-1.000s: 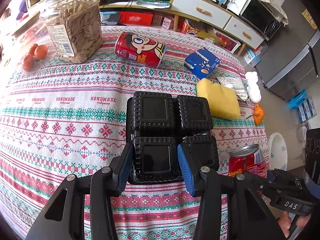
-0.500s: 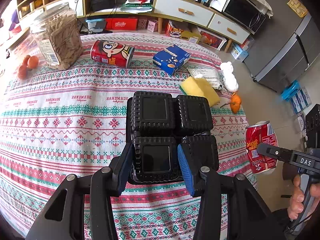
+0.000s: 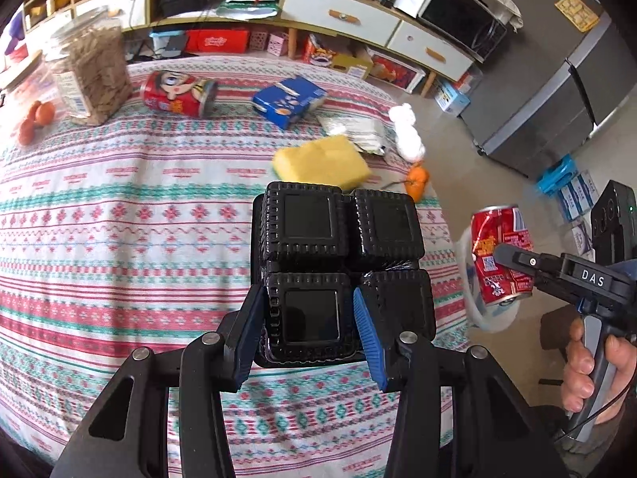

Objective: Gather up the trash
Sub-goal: 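Carry the trays and can over the bin and release both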

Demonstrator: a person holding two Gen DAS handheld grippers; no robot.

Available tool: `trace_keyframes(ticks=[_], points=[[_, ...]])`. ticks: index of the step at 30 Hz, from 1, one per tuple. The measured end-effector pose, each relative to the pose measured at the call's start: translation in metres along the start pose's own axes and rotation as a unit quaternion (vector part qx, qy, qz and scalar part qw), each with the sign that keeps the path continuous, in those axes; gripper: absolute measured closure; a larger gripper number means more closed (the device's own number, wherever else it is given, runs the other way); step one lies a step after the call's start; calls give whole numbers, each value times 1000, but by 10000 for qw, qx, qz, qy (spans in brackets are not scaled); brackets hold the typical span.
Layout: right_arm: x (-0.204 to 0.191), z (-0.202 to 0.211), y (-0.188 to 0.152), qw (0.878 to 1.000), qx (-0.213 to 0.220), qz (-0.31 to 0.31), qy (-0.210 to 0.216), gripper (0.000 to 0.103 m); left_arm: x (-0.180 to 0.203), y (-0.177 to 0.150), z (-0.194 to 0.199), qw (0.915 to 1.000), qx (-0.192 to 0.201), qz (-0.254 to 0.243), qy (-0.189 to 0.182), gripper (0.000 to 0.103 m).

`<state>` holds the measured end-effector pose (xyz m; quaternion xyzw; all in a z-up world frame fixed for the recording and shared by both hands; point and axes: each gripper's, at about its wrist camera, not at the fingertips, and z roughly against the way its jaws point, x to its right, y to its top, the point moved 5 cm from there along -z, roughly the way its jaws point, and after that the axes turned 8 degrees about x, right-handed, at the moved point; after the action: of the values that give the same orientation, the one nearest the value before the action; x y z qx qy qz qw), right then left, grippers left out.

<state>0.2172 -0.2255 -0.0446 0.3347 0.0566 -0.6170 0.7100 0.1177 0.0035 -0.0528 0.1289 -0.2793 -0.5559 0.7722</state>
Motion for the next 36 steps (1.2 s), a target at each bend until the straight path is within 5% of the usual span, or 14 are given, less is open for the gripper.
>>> trace_keyframes(ticks=[4, 8, 14, 17, 26, 29, 36], points=[[45, 25, 13, 9982, 276, -472, -237, 64, 63, 1, -22, 9990, -103, -313, -297, 55], [107, 58, 23, 9881, 698, -889, -1044, 64, 127, -3, -47, 9960, -256, -631, -572, 55], [157, 92, 24, 9683, 1006, -977, -2068, 64, 205, -20, -91, 9878, -542, -1358, -536, 55], [167, 89, 22, 9692, 910, -1053, -2030, 64, 229, -26, -115, 9841, -653, -1619, -340, 55], [176, 77, 23, 9668, 643, -917, -2298, 64, 262, -30, -162, 9822, -931, -1520, -598, 48], [182, 75, 22, 9647, 556, -926, -2403, 64, 258, -30, -164, 9829, -957, -1439, -636, 33], [181, 73, 22, 9634, 516, -873, -2483, 64, 237, -21, -147, 9857, -862, -1203, -808, 33]])
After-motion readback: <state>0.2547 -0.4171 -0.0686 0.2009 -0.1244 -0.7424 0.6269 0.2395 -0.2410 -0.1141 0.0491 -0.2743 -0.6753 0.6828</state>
